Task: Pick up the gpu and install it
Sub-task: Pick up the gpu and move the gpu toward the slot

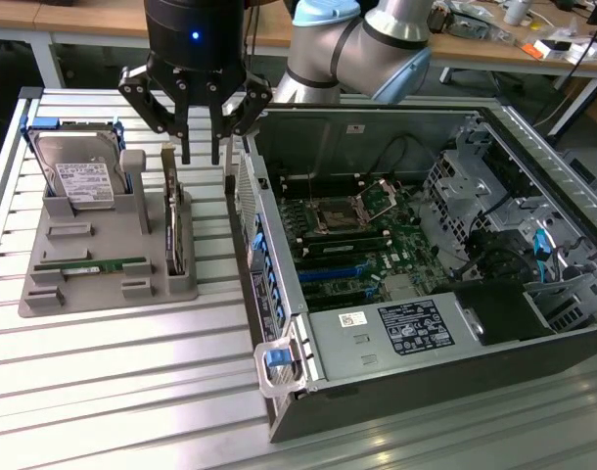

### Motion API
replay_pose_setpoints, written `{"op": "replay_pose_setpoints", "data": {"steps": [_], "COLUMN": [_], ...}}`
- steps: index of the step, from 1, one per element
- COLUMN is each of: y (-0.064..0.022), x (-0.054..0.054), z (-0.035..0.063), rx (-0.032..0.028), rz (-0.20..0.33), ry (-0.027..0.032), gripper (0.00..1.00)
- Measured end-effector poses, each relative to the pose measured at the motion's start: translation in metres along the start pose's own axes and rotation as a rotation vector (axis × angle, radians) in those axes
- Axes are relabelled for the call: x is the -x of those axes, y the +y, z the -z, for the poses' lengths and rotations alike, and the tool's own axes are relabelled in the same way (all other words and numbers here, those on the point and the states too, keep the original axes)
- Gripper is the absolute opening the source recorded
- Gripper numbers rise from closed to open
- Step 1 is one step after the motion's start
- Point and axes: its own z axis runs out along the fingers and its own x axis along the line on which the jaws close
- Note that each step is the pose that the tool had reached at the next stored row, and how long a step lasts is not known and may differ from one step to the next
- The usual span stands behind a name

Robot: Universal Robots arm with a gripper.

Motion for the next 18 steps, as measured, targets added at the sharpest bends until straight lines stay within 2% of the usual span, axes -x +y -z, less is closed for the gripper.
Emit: {"op": "replay_pose_setpoints", "data": {"steps": [18], "y": [-0.0002], "x": [-0.0002], "z": [-0.0039], "rx": [0.0000], "rz": [0.000], "ry": [0.0000], "gripper": [0.36]}}
